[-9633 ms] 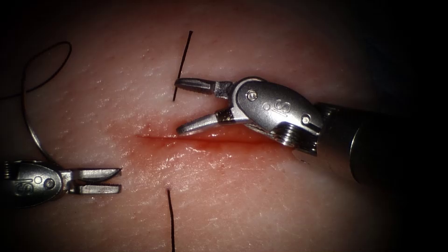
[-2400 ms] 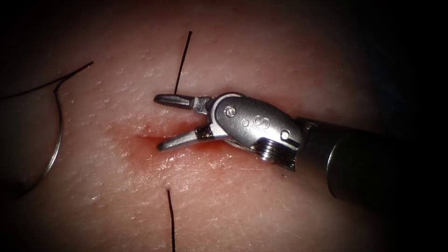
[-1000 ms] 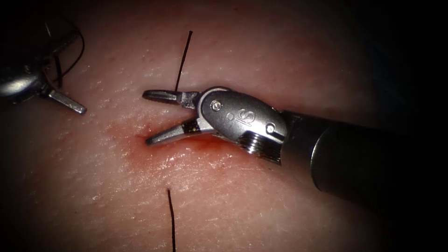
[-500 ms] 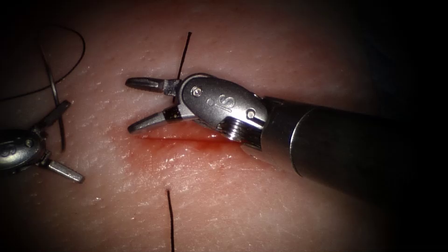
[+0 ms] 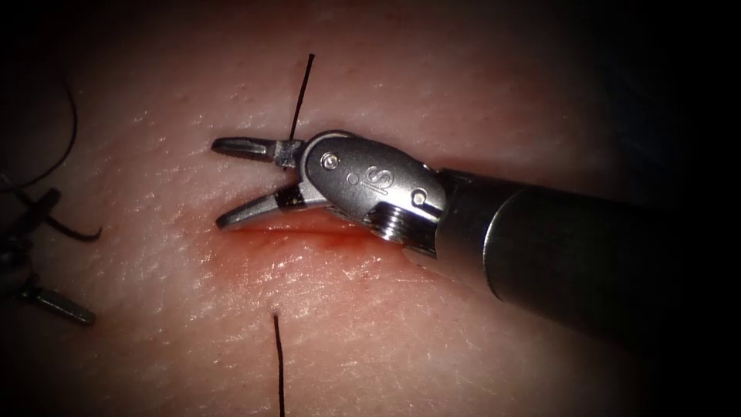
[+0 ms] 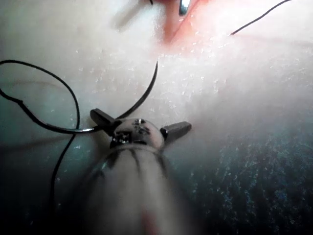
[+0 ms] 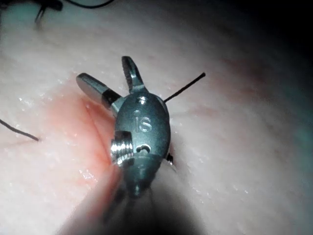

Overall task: Wound Closure
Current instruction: Set down the needle with the left gripper

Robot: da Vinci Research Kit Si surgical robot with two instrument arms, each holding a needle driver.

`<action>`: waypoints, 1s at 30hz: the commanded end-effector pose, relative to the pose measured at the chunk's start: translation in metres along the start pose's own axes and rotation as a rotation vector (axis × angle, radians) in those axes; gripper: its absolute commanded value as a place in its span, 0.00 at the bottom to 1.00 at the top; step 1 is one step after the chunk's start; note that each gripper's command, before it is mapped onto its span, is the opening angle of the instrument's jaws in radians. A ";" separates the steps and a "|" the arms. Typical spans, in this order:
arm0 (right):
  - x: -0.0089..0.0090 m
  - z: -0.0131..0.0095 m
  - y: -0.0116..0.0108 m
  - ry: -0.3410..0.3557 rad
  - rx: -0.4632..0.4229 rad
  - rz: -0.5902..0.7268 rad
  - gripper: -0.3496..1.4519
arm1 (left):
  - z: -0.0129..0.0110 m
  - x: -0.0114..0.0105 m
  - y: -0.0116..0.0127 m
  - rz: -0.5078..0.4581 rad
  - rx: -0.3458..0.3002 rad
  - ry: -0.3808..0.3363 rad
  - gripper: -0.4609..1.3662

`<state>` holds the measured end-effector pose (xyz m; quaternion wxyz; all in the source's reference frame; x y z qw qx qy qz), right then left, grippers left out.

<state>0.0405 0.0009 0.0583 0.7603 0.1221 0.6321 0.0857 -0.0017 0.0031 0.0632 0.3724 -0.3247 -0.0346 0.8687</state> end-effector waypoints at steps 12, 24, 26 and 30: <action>0.0001 0.0000 -0.0003 0.001 0.005 -0.003 0.68 | -0.0040 0.0057 0.0026 0.055 -0.134 0.168 0.98; -0.0001 -0.0007 -0.0009 0.000 0.008 -0.010 0.68 | -0.0011 0.0172 0.0019 0.144 -0.173 0.268 0.99; -0.0001 -0.0009 -0.0008 -0.001 0.005 -0.009 0.68 | -0.0004 0.0181 0.0021 0.148 -0.182 0.272 0.99; -0.0001 -0.0013 -0.0008 -0.003 -0.001 -0.008 0.67 | 0.0010 0.0195 0.0022 0.155 -0.191 0.287 0.99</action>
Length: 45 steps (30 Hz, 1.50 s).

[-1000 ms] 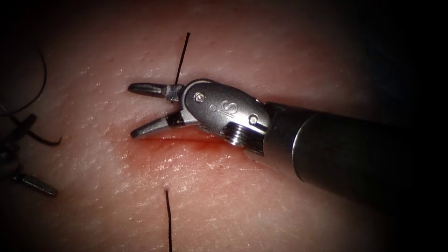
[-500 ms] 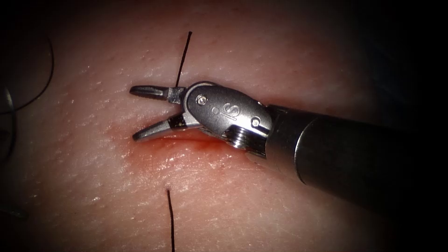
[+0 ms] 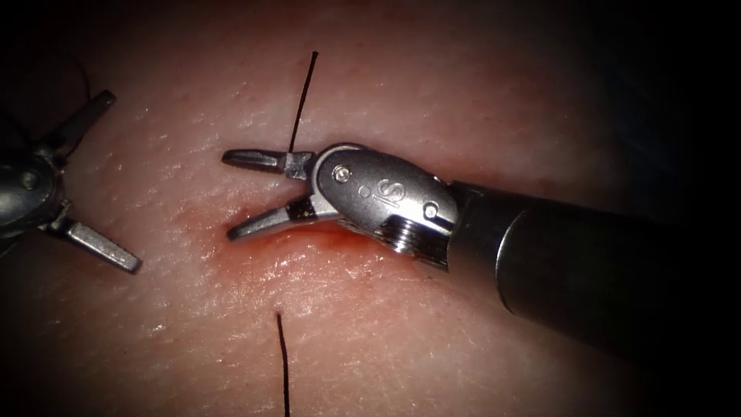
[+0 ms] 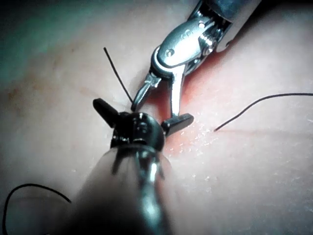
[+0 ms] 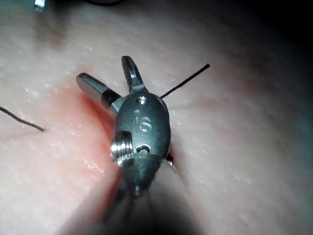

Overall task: Wound Closure
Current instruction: Set down the needle with the left gripper, then grab a working length of suture with the left gripper

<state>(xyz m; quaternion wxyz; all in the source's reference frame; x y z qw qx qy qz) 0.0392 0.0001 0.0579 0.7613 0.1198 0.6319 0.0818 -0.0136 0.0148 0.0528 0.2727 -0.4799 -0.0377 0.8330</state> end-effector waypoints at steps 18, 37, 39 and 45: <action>0.0001 -0.0014 -0.0003 -0.008 -0.020 0.001 0.67 | 0.0037 0.0002 -0.0056 0.052 -0.001 0.137 0.94; 0.0003 -0.0045 -0.0003 -0.022 -0.056 0.013 0.68 | 0.0025 -0.0052 0.0024 0.197 -0.067 -0.011 0.90; 0.0003 -0.0048 -0.0004 -0.024 -0.060 0.014 0.68 | 0.0025 -0.0054 0.0032 0.224 -0.074 -0.027 0.90; 0.0002 -0.0057 -0.0005 -0.030 -0.075 0.014 0.68 | 0.0028 -0.0051 0.0057 0.306 -0.060 -0.032 0.87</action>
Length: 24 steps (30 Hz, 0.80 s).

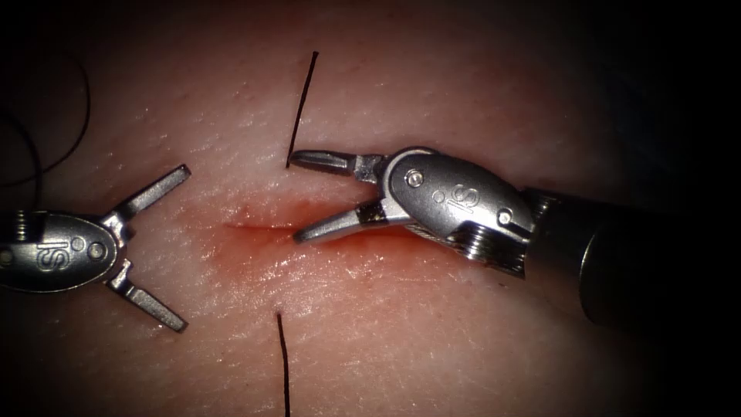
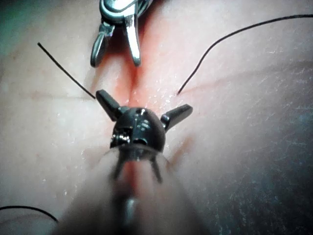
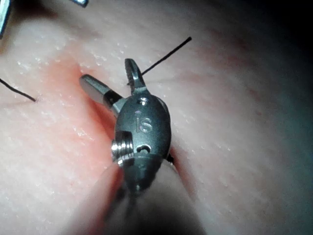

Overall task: Wound Closure
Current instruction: Grab a working length of suture with the left gripper

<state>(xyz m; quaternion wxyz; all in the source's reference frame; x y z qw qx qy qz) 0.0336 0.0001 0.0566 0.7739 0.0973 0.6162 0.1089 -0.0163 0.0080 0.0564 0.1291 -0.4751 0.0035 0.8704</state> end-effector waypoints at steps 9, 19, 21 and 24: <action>-0.0005 -0.0008 0.0002 -0.007 -0.018 0.003 0.70 | 0.0006 0.0028 0.0020 0.128 0.023 0.004 0.87; -0.0008 -0.0013 0.0003 -0.011 -0.028 0.005 0.71 | 0.0011 0.0038 0.0042 0.206 0.023 0.006 0.87; -0.0008 -0.0013 0.0003 -0.011 -0.028 0.005 0.71 | 0.0013 0.0039 0.0047 0.222 0.023 0.008 0.87; -0.0008 -0.0013 0.0003 -0.012 -0.029 0.005 0.71 | 0.0015 0.0041 0.0052 0.231 0.024 0.011 0.87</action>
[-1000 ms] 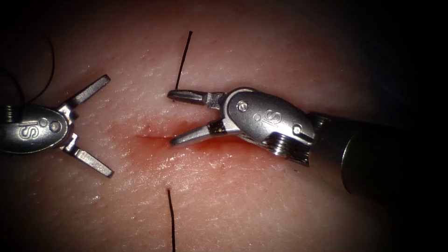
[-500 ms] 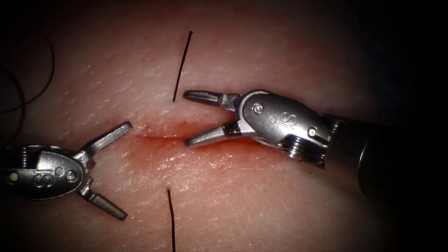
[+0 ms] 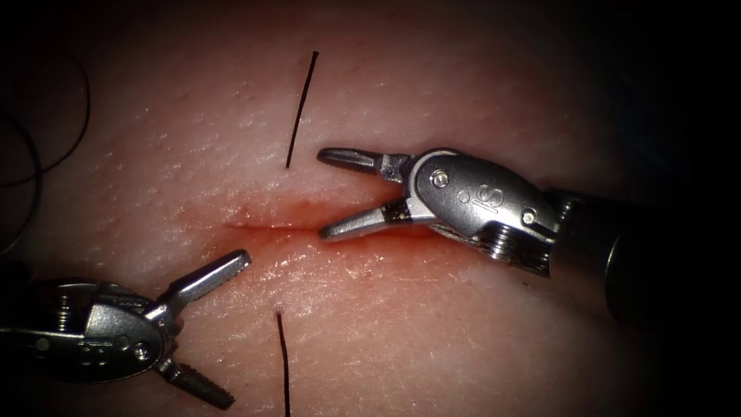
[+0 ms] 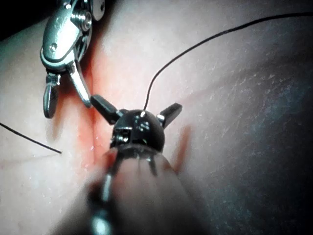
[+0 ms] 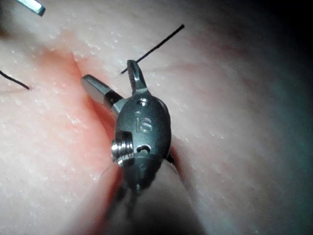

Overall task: Wound Closure
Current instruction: Grab a working length of suture with the left gripper

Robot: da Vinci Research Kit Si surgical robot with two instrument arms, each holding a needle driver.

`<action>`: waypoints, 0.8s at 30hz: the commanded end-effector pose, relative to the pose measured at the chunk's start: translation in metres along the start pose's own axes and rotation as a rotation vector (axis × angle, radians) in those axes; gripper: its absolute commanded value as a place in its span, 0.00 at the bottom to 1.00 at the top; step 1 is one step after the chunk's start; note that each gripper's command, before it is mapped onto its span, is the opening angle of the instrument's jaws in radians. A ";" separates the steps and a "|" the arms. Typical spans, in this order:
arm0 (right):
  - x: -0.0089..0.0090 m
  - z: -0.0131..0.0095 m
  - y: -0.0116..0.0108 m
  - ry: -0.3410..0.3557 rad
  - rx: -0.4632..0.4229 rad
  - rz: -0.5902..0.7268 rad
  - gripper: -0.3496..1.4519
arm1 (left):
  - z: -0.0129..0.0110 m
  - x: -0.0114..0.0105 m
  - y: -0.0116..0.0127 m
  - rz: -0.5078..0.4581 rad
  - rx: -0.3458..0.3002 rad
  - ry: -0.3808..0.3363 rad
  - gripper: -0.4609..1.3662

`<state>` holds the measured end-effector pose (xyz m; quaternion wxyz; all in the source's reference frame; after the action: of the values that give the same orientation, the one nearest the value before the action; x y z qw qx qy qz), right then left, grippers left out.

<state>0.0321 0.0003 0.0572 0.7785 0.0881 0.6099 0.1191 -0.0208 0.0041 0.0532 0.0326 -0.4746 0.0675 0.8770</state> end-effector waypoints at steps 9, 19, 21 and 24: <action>-0.0001 0.0000 -0.0001 0.000 -0.001 -0.002 0.71 | 0.0011 0.0014 0.0017 0.069 0.005 0.025 0.86; -0.0001 -0.0001 -0.0003 0.000 -0.001 -0.004 0.71 | 0.0020 0.0033 0.0021 0.114 0.005 0.045 0.81; -0.0002 -0.0001 -0.0004 0.000 -0.001 -0.004 0.71 | 0.0023 0.0034 0.0021 0.126 0.006 0.047 0.81; -0.0002 -0.0001 -0.0004 0.000 -0.001 -0.005 0.71 | 0.0027 0.0034 0.0022 0.138 0.007 0.049 0.78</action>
<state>0.0320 -0.0002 0.0572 0.7790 0.0862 0.6098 0.1178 -0.0254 0.0023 0.0521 -0.0295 -0.4897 0.1062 0.8649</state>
